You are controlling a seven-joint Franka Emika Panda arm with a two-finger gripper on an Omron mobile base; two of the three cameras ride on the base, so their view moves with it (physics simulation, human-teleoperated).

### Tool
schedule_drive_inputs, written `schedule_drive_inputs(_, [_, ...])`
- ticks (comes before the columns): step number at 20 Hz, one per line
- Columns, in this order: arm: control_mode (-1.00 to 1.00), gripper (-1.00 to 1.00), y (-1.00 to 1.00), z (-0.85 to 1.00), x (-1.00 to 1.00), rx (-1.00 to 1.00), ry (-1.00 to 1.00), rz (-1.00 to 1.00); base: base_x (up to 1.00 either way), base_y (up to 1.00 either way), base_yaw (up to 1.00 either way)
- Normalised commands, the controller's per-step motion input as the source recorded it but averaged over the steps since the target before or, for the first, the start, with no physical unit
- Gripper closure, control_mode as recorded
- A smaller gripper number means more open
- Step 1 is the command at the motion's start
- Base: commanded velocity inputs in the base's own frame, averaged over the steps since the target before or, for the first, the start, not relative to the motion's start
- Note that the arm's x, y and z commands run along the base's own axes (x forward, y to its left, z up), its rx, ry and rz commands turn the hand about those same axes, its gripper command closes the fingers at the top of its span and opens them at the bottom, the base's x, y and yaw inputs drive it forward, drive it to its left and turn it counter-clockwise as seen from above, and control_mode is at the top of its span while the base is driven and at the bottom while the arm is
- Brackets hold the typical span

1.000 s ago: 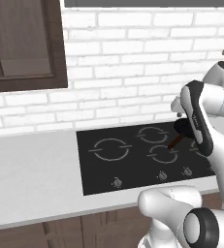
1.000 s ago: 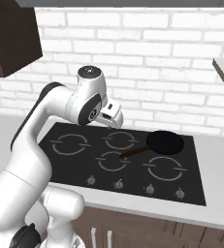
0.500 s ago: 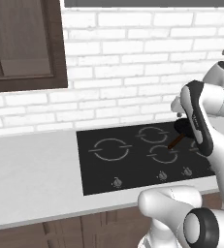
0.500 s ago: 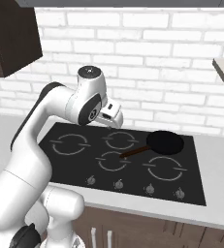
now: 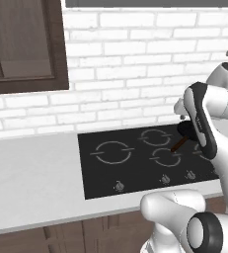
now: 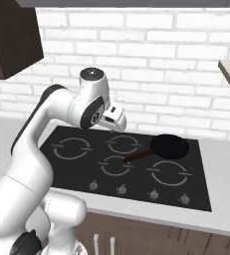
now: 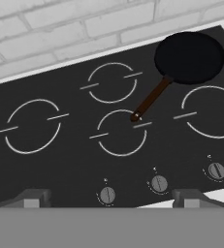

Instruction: Pick the kettle from the counter and place it on a stove burner. Then turn the burner on.

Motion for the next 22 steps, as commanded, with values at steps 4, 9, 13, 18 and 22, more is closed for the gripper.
schedule_drive_inputs(4, [1.00, -1.00, -0.12, -0.05, -0.03, -0.01, 0.01, -0.01, -0.03, -0.37, -0.02])
schedule_drive_inputs(9, [1.00, -1.00, 0.00, 0.00, 0.00, 0.00, 0.00, 0.00, 0.00, -0.95, -0.05])
schedule_drive_inputs(13, [1.00, -1.00, 0.00, 0.00, 0.00, 0.00, 0.00, 0.00, 0.00, -1.00, -0.04])
schedule_drive_inputs(18, [1.00, -1.00, 0.00, 0.00, 0.00, 0.00, 0.00, 0.00, 0.00, -0.99, -0.04])
schedule_drive_inputs(22, [1.00, -1.00, 0.00, 0.00, 0.00, 0.00, 0.00, 0.00, 0.00, -1.00, -0.03])
